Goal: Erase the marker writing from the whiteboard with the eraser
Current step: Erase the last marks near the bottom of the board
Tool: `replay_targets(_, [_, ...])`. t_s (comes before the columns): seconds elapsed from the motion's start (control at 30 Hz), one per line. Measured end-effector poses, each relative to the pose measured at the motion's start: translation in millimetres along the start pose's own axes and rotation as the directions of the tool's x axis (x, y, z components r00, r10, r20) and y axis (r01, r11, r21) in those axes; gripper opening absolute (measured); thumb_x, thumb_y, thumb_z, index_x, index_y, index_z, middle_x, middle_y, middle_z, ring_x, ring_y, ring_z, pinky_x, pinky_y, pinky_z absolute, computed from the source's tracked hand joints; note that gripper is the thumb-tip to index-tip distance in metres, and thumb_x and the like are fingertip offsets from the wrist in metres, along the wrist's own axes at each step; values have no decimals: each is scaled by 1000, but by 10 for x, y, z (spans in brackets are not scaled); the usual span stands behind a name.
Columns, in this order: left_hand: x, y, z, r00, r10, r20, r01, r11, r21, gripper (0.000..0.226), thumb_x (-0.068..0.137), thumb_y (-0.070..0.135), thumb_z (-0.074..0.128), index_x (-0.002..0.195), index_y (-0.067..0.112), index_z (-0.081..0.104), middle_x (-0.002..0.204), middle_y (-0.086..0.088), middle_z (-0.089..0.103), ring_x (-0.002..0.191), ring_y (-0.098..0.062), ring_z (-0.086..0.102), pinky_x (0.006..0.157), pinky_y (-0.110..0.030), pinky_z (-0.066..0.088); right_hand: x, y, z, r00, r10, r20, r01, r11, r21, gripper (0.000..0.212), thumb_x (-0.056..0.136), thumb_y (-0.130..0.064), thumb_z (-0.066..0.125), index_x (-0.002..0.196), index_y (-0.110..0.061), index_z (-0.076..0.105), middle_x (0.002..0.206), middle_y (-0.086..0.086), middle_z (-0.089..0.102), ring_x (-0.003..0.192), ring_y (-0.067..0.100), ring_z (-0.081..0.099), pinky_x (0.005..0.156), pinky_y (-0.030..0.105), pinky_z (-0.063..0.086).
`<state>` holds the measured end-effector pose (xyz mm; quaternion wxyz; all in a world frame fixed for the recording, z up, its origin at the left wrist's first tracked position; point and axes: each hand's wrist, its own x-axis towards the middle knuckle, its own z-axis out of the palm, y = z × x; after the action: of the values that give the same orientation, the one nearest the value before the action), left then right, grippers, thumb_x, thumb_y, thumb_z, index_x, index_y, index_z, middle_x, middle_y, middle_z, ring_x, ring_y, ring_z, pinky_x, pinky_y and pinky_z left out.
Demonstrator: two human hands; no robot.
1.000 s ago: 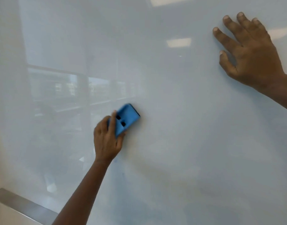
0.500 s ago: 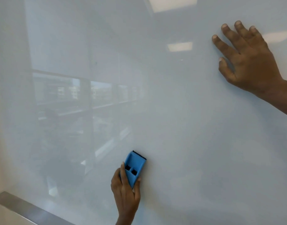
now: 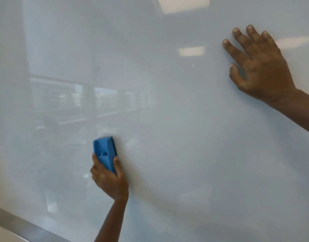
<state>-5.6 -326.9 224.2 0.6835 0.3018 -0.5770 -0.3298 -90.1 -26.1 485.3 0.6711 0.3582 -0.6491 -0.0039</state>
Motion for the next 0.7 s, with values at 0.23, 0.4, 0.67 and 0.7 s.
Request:
replay_targets(0.23, [80,169,57,705,-706,-65,704,708,-52,63,93,40,40,144,12,15,128,-27,36,117,-42,37,101,-52,32,1,-12,0,1000,8,-6,-8,1000,4,49,93,-24,31,139,-7,38,146,20,35,135,39,29,111,52,22])
replay_targets(0.4, [608,982,211,876,-482,-14,480,874,-75,66,94,38,42,146,11,11,137,-28,31,124,-39,34,101,-46,30,-9,-8,1,1000,9,-27,-9,1000,0,49,93,-24,31,137,-7,40,144,20,37,134,39,32,110,52,24])
replay_targets(0.67, [1300,2604,466,990,-34,135,42,998,-56,70,94,40,38,145,6,4,135,-18,33,120,-31,38,98,-36,35,-5,-8,15,999,1,-41,-2,1000,-23,48,93,-24,31,137,-6,42,143,20,40,133,38,34,109,51,26])
replay_targets(0.7, [1226,2776,497,987,68,145,-63,997,-39,70,94,39,39,145,6,5,135,-18,33,119,-30,39,97,-35,35,-2,-10,14,999,0,-43,-1,1000,-22,48,93,-24,31,137,-6,42,143,20,40,133,38,35,109,51,26])
